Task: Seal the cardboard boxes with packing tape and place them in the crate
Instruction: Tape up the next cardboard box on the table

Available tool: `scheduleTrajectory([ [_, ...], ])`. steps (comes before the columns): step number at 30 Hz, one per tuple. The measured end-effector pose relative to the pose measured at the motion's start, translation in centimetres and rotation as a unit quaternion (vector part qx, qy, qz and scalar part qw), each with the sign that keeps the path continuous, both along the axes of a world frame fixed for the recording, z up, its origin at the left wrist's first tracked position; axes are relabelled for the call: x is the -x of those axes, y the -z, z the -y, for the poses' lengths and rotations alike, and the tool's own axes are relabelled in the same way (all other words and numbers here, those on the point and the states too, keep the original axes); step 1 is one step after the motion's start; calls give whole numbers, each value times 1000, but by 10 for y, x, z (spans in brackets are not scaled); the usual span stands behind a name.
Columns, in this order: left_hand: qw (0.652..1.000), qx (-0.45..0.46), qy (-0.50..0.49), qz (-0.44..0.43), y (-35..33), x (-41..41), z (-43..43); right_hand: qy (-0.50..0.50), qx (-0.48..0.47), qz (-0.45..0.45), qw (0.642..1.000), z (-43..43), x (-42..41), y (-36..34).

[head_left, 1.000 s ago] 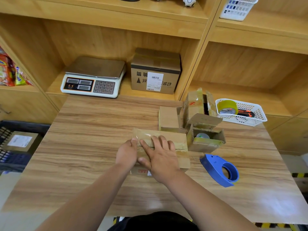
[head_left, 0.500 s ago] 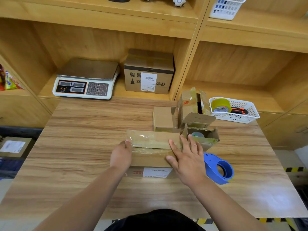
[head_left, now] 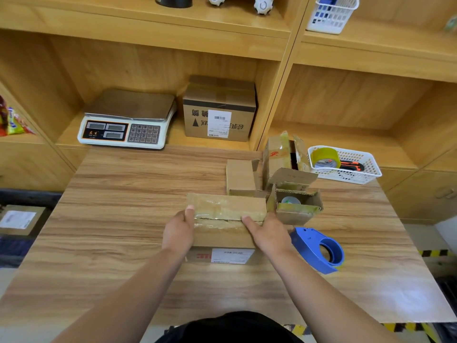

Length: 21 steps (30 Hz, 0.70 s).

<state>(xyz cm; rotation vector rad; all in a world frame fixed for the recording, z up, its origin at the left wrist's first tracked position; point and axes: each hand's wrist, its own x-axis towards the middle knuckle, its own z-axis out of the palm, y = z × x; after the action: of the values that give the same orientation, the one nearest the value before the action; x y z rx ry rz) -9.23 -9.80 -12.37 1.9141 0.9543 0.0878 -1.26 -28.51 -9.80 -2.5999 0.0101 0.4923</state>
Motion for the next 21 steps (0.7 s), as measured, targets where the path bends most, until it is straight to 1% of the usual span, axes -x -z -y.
scheduleTrajectory([
  [2, 1000, 5, 9, -3, 0, 0, -2, 12, -18, 8, 1000, -3, -1, 4],
  [6, 1000, 20, -5, 2, 1, -2, -2, 10, 6, 37, 999, -1, -8, 5],
  [12, 999, 30, -27, 17, -1, -3, 1, 28, -17, 51, 998, -2, -6, 6],
  [15, 999, 22, -29, 4, -2, -2, 2, 48, -49, 33, 997, -1, -5, 3],
  [17, 999, 21, -29, -2, -4, -2, 2, 41, -82, 9, 996, -1, -2, 3],
  [19, 1000, 21, -16, -7, -5, -1, 1, 26, -81, -20, 996, -4, 5, 3],
  [21, 999, 19, 15, -21, -6, 0, 1, 31, -79, -27, 996, -5, 9, 3],
])
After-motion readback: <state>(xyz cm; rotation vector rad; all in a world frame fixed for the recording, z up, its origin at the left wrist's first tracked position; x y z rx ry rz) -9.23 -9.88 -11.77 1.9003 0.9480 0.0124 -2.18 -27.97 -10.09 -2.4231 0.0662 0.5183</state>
